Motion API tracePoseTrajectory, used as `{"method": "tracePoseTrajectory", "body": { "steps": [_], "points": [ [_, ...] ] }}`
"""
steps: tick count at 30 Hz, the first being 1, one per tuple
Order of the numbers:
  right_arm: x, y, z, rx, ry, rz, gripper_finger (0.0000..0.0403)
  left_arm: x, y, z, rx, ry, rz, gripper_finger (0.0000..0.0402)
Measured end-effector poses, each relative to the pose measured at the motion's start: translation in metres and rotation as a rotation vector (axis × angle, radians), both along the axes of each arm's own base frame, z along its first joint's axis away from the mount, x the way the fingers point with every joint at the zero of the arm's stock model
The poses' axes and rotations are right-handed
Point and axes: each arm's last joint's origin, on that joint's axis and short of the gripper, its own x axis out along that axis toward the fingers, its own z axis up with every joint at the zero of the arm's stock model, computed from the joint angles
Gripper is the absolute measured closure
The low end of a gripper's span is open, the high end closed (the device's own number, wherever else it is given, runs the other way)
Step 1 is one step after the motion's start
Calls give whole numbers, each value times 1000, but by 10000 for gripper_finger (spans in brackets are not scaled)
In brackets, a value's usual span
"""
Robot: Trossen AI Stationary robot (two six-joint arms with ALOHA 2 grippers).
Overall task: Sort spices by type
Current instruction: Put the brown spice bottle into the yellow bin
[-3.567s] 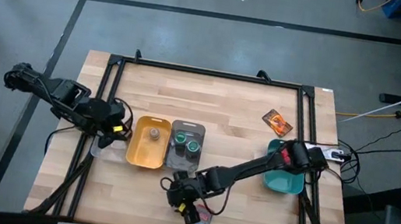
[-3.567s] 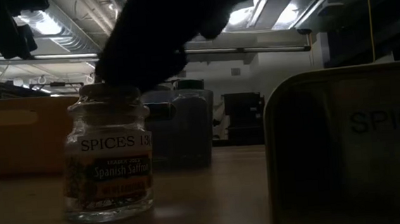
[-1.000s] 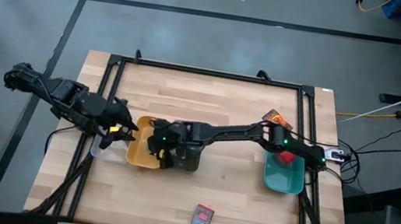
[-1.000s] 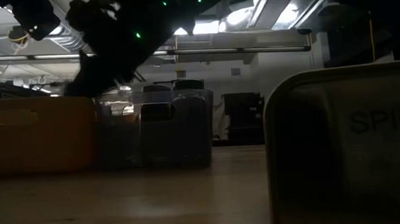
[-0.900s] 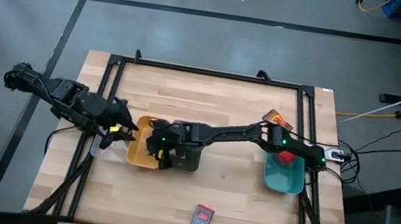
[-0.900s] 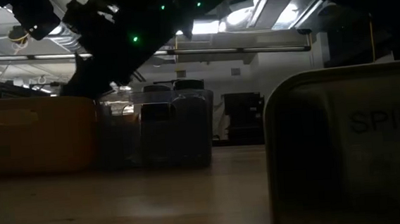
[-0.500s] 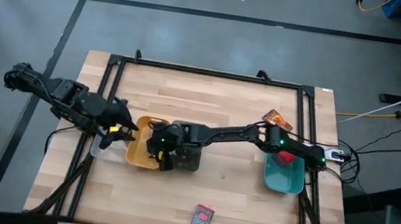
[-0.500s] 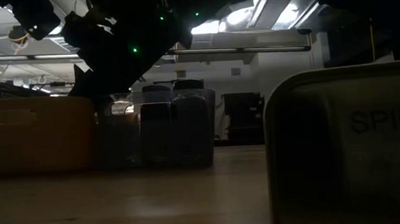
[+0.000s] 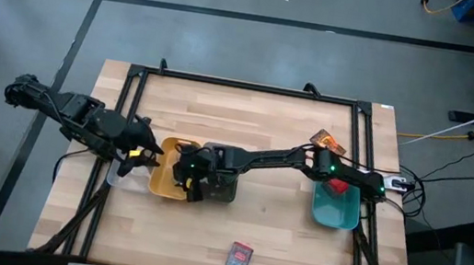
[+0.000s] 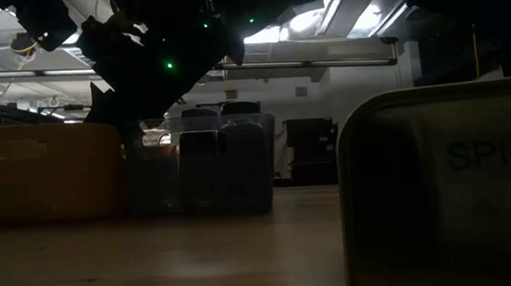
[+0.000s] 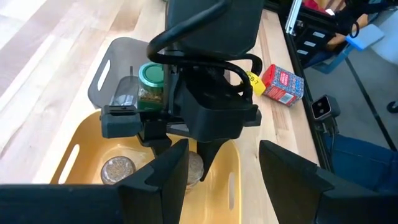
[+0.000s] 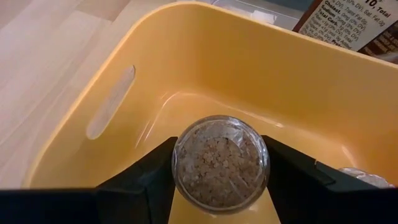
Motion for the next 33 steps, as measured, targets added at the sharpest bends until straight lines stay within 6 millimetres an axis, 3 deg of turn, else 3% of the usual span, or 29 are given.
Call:
{"method": "tracePoseTrajectory", "body": {
  "steps": [14,26,33],
  "points": [
    [0,-1,-1,5,6,-77,191,0,0,2,1,-18,-3,222],
    [2,-2,0,-3,-11,-161,190,-29,16,19,187,-219,164,222],
    [2,-3,0,17,-8,-183,144,-36,20,14,227,-237,205,222]
  ]
}}
